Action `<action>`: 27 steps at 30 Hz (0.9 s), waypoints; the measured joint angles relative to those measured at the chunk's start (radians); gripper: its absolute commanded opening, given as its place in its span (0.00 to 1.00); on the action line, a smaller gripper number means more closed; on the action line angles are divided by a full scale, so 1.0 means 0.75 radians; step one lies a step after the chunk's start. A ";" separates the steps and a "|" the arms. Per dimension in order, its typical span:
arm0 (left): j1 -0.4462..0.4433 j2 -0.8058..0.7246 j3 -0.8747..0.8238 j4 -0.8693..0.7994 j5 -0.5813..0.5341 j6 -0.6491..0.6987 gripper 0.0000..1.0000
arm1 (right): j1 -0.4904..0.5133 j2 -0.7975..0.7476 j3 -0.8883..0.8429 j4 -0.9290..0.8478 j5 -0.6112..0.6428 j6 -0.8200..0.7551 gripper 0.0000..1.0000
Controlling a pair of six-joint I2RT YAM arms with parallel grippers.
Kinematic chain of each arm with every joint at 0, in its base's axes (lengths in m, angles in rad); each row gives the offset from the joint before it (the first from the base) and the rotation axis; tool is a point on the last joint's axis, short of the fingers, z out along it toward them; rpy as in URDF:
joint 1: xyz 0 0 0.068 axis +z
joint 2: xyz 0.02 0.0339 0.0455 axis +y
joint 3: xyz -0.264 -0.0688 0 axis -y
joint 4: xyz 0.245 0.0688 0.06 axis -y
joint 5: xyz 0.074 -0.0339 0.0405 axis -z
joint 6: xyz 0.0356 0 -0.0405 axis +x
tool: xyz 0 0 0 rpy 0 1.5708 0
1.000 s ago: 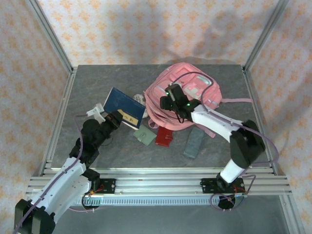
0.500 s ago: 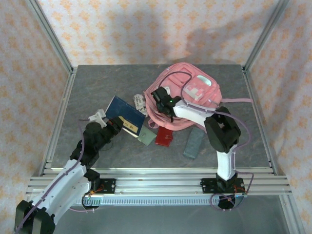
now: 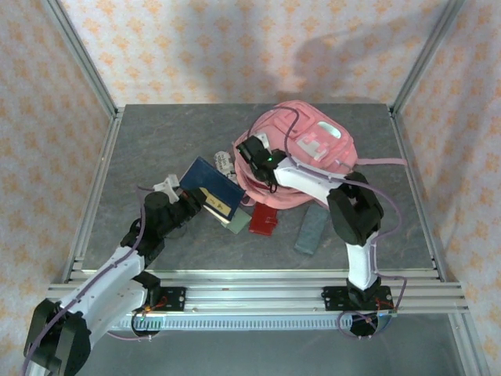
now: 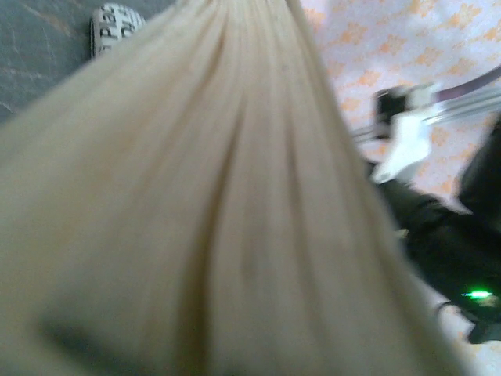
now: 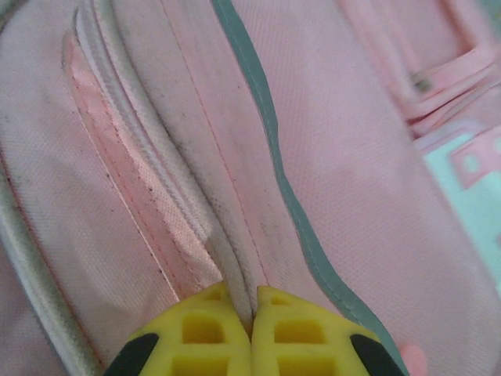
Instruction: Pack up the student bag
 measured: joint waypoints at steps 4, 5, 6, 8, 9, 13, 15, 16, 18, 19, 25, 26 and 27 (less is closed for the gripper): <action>0.000 0.111 0.000 0.082 0.080 -0.033 0.00 | -0.019 -0.090 0.114 -0.036 0.075 -0.054 0.00; 0.000 0.137 0.000 0.106 0.096 -0.043 0.00 | -0.024 -0.110 0.137 -0.039 0.091 -0.066 0.00; 0.000 0.169 0.000 0.146 0.119 -0.061 0.00 | -0.029 -0.130 0.159 -0.043 0.106 -0.076 0.00; -0.001 0.225 0.001 0.228 0.154 -0.096 0.00 | -0.034 -0.158 0.187 -0.051 0.115 -0.089 0.00; -0.002 0.256 0.001 0.278 0.168 -0.116 0.00 | -0.035 -0.169 0.195 -0.054 0.116 -0.094 0.00; -0.026 0.409 0.047 0.454 0.210 -0.184 0.00 | -0.039 -0.174 0.204 -0.067 0.106 -0.103 0.00; -0.051 0.502 0.102 0.528 0.224 -0.205 0.00 | -0.041 -0.174 0.204 -0.070 0.099 -0.103 0.00; -0.067 0.566 0.141 0.571 0.234 -0.213 0.00 | -0.042 -0.174 0.204 -0.069 0.097 -0.103 0.00; -0.090 0.682 0.211 0.656 0.256 -0.237 0.00 | -0.047 -0.174 0.204 -0.069 0.084 -0.101 0.00; -0.100 0.756 0.251 0.713 0.267 -0.256 0.00 | -0.049 -0.174 0.204 -0.069 0.075 -0.098 0.00; -0.125 1.155 0.413 0.995 0.290 -0.408 0.00 | -0.079 -0.196 0.204 -0.068 0.011 -0.082 0.00; -0.127 1.224 0.444 1.024 0.288 -0.434 0.00 | -0.088 -0.204 0.204 -0.067 -0.001 -0.078 0.00; -0.133 1.281 0.475 1.046 0.285 -0.456 0.00 | -0.096 -0.214 0.204 -0.065 -0.014 -0.077 0.00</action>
